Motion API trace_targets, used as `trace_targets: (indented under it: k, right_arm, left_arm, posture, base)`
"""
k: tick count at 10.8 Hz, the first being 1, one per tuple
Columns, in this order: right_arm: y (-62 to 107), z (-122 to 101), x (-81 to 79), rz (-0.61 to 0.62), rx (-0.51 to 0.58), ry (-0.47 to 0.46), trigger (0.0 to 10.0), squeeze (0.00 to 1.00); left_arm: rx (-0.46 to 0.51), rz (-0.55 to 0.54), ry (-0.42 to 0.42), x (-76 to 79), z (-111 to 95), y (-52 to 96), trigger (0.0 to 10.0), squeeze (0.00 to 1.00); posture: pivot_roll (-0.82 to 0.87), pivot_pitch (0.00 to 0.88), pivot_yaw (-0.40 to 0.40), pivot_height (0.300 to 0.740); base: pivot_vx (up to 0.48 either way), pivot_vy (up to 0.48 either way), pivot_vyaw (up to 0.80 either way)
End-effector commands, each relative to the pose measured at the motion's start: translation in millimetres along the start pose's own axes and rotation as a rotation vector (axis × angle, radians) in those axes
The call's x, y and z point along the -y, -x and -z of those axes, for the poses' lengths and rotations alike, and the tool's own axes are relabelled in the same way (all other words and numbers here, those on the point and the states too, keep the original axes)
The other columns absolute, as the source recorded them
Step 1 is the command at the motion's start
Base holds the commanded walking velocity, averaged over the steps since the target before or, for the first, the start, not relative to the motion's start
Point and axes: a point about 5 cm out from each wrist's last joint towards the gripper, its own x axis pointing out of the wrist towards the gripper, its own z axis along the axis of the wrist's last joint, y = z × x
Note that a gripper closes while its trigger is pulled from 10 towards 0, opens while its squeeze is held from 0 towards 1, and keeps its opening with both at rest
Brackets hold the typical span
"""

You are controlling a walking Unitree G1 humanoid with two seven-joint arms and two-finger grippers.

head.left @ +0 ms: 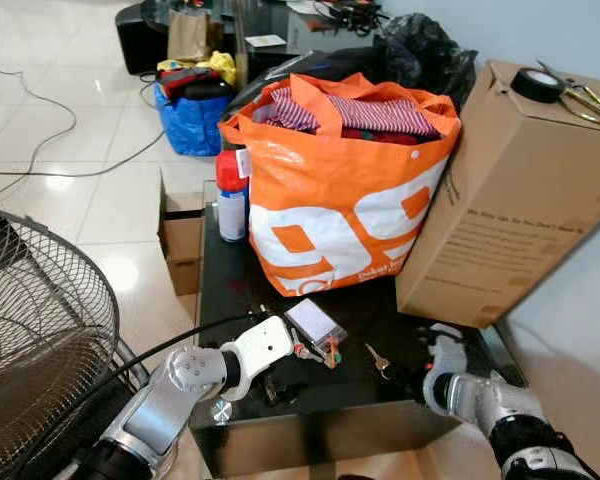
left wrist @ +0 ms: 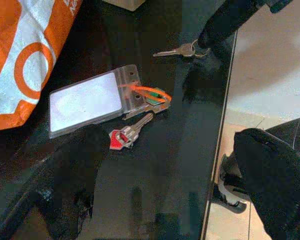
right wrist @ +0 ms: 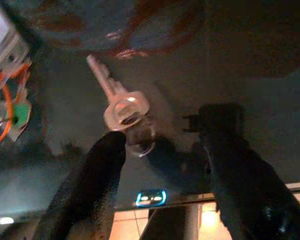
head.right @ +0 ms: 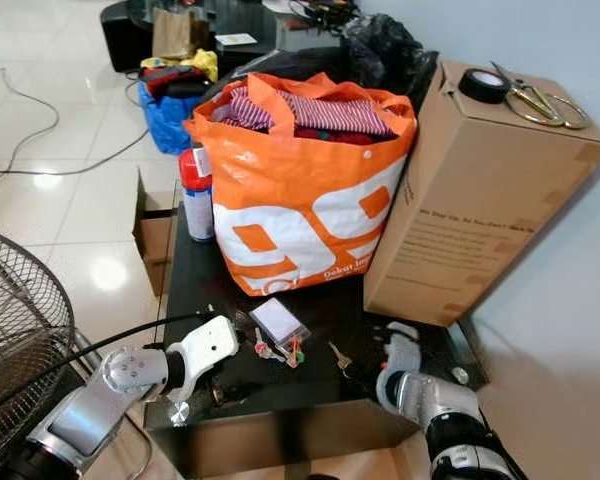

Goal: Hang keys on a hook

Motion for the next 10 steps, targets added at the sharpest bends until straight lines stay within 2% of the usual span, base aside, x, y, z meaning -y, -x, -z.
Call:
trace_targets:
  k: [1,4,6,10]
  right_arm:
    - [-0.5,2.8,-3.6,-0.018,-0.016,0.018,0.0,0.0]
    - [-3.4,2.9,-12.0,-0.017,0.007,0.037,0.0,0.0]
    - [-3.8,3.3,-10.6,0.008,0.031,0.002,0.0,0.0]
    - [-2.7,0.3,-9.4,0.007,0.056,0.001,0.0,0.0]
  left_arm:
    - [0.016,-0.001,-0.013,0.5,-6.1,-0.9,10.0,0.0]
    - [0.02,-0.004,-0.005,1.8,-6.0,-1.9,10.0,0.0]
    - [0.021,-0.003,-0.004,2.3,-6.5,-3.2,10.0,0.0]
    - [0.022,-0.006,-0.005,0.7,-6.9,-4.0,10.0,0.0]
  posture:
    - [-0.15,0.0,-0.127,0.74]
    - [-0.15,0.0,-0.133,0.74]
    - [-0.15,0.0,-0.135,0.74]
    - [-0.15,0.0,-0.131,0.74]
  base:
    - [0.0,0.0,0.0]
    - [0.0,0.0,0.0]
    - [0.0,0.0,0.0]
    - [0.0,0.0,0.0]
